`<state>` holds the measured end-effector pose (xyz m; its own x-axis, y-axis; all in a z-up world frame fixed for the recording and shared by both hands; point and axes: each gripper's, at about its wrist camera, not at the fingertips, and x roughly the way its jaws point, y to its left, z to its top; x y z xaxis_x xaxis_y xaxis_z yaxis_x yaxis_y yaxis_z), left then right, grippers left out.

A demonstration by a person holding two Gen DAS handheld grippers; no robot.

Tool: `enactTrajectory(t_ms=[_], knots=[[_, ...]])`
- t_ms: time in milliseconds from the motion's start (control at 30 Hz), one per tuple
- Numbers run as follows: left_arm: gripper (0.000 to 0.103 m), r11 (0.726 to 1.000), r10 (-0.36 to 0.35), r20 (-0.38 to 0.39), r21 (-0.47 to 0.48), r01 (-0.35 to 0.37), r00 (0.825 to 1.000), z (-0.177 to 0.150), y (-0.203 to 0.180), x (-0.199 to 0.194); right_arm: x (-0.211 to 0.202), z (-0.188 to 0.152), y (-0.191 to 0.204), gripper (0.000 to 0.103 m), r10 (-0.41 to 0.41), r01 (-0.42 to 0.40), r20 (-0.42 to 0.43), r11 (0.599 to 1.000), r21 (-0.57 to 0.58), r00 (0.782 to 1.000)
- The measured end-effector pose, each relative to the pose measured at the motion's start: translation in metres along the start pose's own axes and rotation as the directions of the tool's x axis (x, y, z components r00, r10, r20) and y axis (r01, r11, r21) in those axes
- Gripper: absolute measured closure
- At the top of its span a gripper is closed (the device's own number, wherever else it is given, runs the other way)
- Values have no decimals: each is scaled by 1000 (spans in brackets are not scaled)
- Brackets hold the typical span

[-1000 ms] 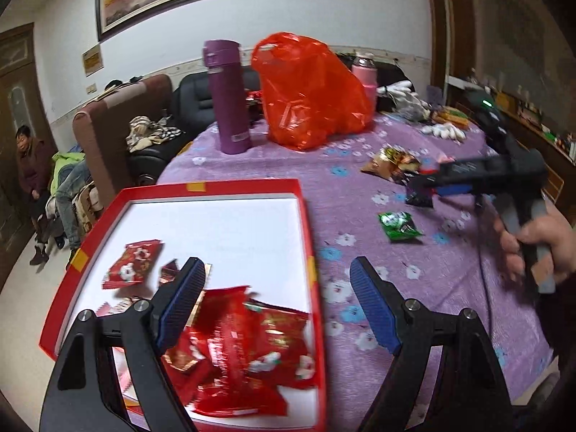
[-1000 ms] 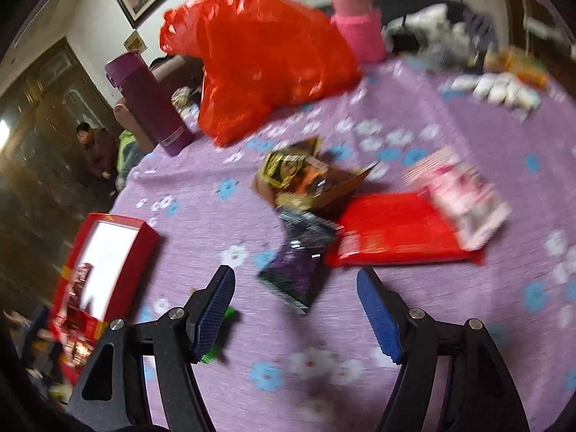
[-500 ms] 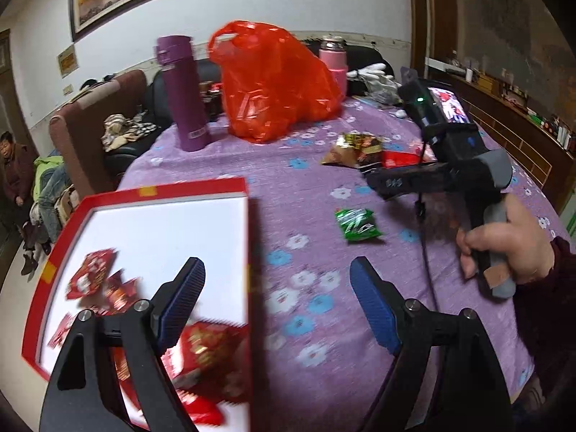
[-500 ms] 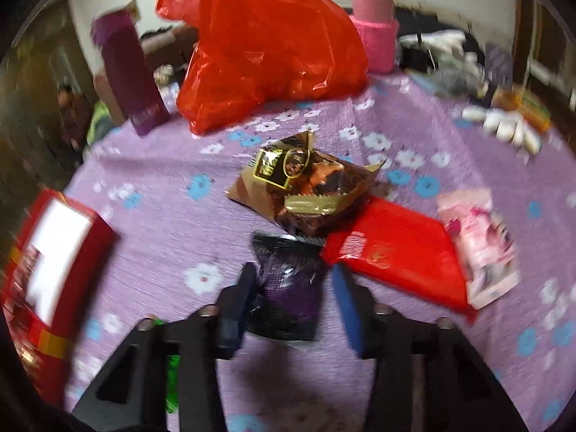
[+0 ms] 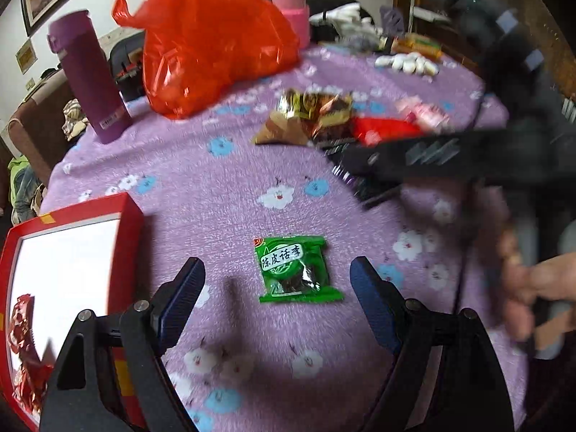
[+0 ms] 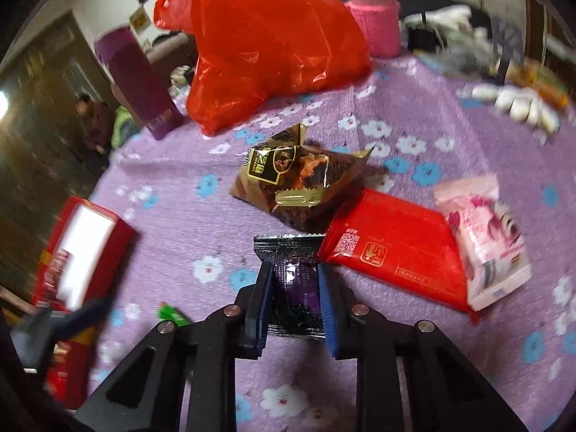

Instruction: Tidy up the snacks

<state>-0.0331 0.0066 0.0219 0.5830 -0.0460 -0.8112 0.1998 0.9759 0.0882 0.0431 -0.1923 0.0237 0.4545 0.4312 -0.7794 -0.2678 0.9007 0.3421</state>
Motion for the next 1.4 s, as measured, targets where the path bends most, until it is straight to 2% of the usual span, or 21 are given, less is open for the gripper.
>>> enactTrajectory(t_ms=[100,200,300,333,367,433,500,567,800,1200,1267,1400], knots=[[20,999,-21,-17,-30,20,1000,-1,4,8,-4,3,-14,79,100,-99,-9,992,76,995],[20,998,-49,-13,-42,49,999,-3,5,12,-9,5,-25,79,202,-201,7,969,146,979],[26,997,-70,-11,-45,69,998,-1,5,12,-13,6,-29,79,251,-250,19,952,176,968],[32,996,-72,-7,-43,72,997,0,5,12,-14,7,-28,79,251,-251,24,952,177,968],[42,996,-74,-2,-42,74,997,1,5,11,-14,8,-28,79,251,-252,26,952,176,968],[52,997,-75,8,-32,75,997,2,4,10,-16,6,-27,79,262,-263,30,948,180,964],[54,997,-74,12,-20,74,997,3,2,10,-17,7,-27,79,259,-260,31,949,180,965],[60,996,-83,14,-13,83,996,4,0,10,-16,7,-28,79,258,-259,31,948,185,966],[62,995,-99,16,-14,99,995,3,0,7,-16,5,-28,79,264,-265,32,947,180,964],[63,994,-103,91,-30,106,991,-7,6,-23,-18,7,-22,79,295,-298,41,939,171,955],[81,993,-112,95,-32,115,989,-8,7,-26,-18,7,-21,79,297,-300,44,939,168,954],[81,993,-111,86,-22,113,990,-9,7,-26,-19,7,-18,79,299,-302,45,940,157,953]])
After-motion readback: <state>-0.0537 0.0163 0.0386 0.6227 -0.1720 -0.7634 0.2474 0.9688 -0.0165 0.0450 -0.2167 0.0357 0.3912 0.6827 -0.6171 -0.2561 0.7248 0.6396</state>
